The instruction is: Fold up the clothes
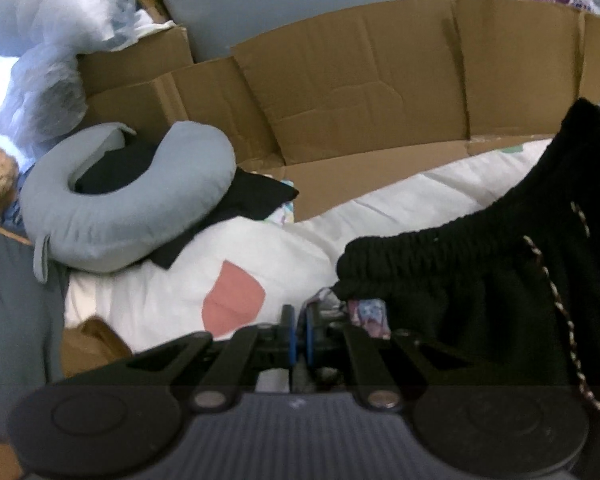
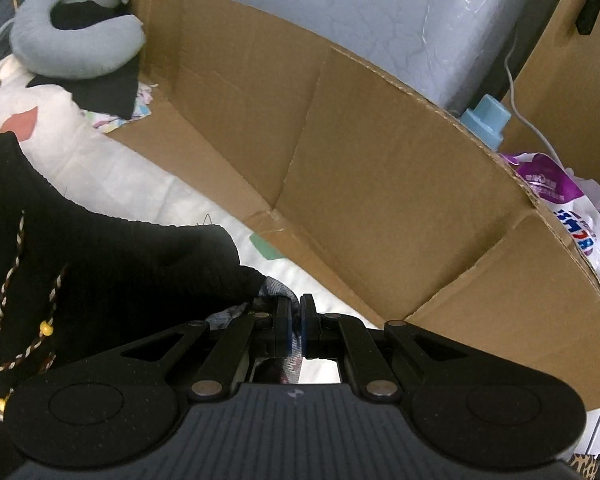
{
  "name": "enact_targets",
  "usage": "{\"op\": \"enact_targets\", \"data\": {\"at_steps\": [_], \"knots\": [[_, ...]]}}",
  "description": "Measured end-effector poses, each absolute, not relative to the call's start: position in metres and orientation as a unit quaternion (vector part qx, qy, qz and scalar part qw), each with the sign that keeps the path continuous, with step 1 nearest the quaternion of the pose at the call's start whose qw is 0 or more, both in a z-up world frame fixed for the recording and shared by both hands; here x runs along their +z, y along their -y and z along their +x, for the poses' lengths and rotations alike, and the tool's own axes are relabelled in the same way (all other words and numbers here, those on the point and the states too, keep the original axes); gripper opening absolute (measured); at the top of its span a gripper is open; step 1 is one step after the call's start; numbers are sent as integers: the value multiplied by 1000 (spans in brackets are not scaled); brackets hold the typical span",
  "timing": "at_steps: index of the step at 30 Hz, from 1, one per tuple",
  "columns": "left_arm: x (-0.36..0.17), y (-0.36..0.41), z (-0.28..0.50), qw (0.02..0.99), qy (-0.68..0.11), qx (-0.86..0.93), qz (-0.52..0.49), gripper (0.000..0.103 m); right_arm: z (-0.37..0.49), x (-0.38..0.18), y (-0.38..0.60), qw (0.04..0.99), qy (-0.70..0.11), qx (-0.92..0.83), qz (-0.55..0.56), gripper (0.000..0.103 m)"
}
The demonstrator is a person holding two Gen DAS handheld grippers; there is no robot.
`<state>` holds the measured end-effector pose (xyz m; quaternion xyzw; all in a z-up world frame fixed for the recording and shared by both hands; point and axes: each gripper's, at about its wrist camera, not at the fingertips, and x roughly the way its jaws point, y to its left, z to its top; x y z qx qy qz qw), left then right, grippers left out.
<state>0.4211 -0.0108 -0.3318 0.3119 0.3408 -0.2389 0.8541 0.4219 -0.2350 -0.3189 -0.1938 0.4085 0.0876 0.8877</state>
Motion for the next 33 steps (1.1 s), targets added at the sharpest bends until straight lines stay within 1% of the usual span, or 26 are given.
{"op": "enact_targets", "data": {"at_steps": [13,17,19,20,21,22,23,24,25,27,29,31,33], "knots": [[-332,38,465,859,-347,-193,325,5,464,-331,217,893,-405,48,-189,1],[-342,42,463,848,-357,-218,325,7,472,-339,211,891,-406,38,-200,3],[-350,43,460,836,-371,-237,327,14,472,-346,214,887,-411,43,-205,6],[-355,42,457,831,-374,-243,333,15,470,-350,217,885,-414,47,-207,11],[-359,41,454,827,-371,-243,346,17,469,-354,220,883,-417,52,-209,19],[-363,39,452,823,-371,-241,355,22,468,-357,222,881,-419,56,-211,29],[-366,35,452,822,-376,-236,358,24,466,-360,227,881,-421,58,-209,34],[-368,31,453,822,-382,-228,356,26,465,-361,234,883,-422,55,-199,42],[-369,26,454,822,-387,-222,353,26,463,-361,241,885,-423,52,-189,46],[-368,18,454,828,-391,-218,339,26,458,-361,256,886,-430,48,-166,46],[-361,13,450,834,-388,-220,326,30,451,-360,270,886,-438,50,-147,46],[-355,11,444,838,-388,-221,313,40,439,-357,282,884,-441,60,-142,46],[-348,11,434,846,-392,-214,291,42,427,-352,294,882,-444,69,-141,46]]}}
